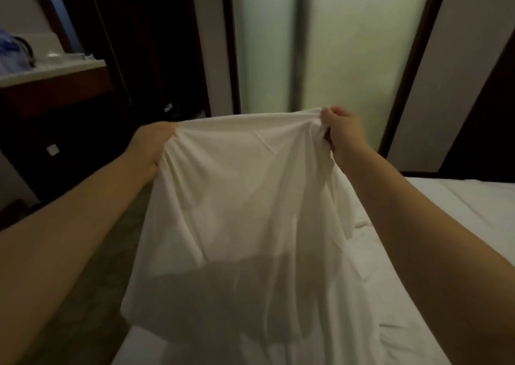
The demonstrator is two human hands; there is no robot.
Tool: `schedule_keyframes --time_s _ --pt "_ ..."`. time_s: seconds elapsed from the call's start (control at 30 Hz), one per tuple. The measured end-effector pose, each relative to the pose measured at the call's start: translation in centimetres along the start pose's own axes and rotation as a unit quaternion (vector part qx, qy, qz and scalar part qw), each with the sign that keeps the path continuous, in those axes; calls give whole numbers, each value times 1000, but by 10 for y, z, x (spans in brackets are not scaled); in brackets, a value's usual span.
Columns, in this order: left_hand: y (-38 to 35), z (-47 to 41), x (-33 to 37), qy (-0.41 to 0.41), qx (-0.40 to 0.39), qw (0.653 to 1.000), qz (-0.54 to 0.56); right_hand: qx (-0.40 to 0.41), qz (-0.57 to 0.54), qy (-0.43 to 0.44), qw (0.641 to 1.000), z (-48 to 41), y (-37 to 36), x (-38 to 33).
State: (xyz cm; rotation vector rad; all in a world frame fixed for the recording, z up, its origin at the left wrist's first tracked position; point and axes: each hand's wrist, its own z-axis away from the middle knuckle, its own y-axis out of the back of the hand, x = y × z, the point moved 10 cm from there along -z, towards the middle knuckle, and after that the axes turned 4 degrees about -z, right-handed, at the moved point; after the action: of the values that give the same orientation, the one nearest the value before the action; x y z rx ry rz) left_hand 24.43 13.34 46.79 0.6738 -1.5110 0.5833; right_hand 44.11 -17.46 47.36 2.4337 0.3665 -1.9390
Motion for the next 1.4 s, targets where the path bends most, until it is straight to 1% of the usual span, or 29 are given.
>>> schedule_keyframes --time_s 0.07,0.1,0.13,0.17,0.23,0.27,0.3,0.33,0.4,0.47,0.53,0.6,0.73,0.77,0.83,0.9,0.93,0.97,1.0,1.03,1.07,1.1,1.13,1.17,1.23,1.3,1.33,1.37,1.4 --pt "21 -23 -24 17 -33 999 -24 -31 -45 -9 998 10 -42 13" --pt "30 -34 -35 21 -50 998 -30 -46 -30 -15 998 18 -63 27" --pt "36 -41 -48 31 -67 997 -27 -47 34 -8 998 30 -79 42" --pt "39 -46 -62 45 -84 995 -24 -41 139 1 989 48 -92 61" --pt "30 -49 -85 70 -120 990 -16 -44 353 3 935 104 -111 114" --pt "22 -50 -95 85 -136 987 -3 -55 424 -6 904 141 -118 147" --pt "13 -50 -106 101 -149 984 10 -61 461 -24 885 179 -119 179" --pt "2 -49 -118 117 -164 979 18 -62 476 -50 876 213 -117 210" --pt "-24 -36 -138 137 -213 967 22 -66 453 -120 881 264 -113 259" --pt "-52 -10 -148 138 -283 949 29 -66 359 -174 915 288 -126 281" --pt "-75 16 -147 137 -335 931 54 -54 229 -199 951 285 -150 280" --pt "-94 31 -138 128 -364 920 71 -5 147 -195 970 272 -161 264" --pt "-120 32 -115 96 -396 906 110 104 162 -151 970 246 -132 222" --pt "-124 29 -111 64 -404 910 72 136 152 -145 968 237 -116 215" --pt "-127 31 -105 -39 -407 907 -101 190 108 -121 968 209 -81 192" --pt "-130 54 -118 -103 -431 863 -243 201 54 -98 973 171 -53 165" --pt "-132 72 -133 -110 -453 837 -285 194 25 -87 977 151 -45 150" --pt "-134 85 -148 -114 -458 821 -320 190 -16 -75 979 130 -39 137" --pt "-133 88 -161 -112 -431 822 -356 187 -62 -71 978 112 -34 124" --pt "-133 82 -170 -97 -382 841 -371 185 -113 -68 974 94 -27 114" --pt "-131 71 -171 -49 -324 877 -351 185 -152 -62 969 79 -18 105" --pt "-132 59 -170 25 -268 919 -287 173 -174 -58 968 68 -8 98" --pt "-139 51 -164 99 -225 952 -184 151 -155 -67 974 63 -1 95" --pt "-152 41 -153 147 -199 966 -76 125 -85 -68 986 66 5 93" --pt "-186 25 -115 168 -204 963 43 53 71 -33 995 94 -2 92" --pt "-217 18 -79 153 -231 957 90 -40 129 -22 991 140 -30 102" --pt "-227 18 -68 142 -239 957 81 -58 144 -38 987 152 -35 113" --pt "-234 18 -59 136 -237 959 78 -47 152 -50 986 156 -32 118" --pt "-239 20 -51 136 -234 958 95 -2 167 -58 984 149 -17 120"
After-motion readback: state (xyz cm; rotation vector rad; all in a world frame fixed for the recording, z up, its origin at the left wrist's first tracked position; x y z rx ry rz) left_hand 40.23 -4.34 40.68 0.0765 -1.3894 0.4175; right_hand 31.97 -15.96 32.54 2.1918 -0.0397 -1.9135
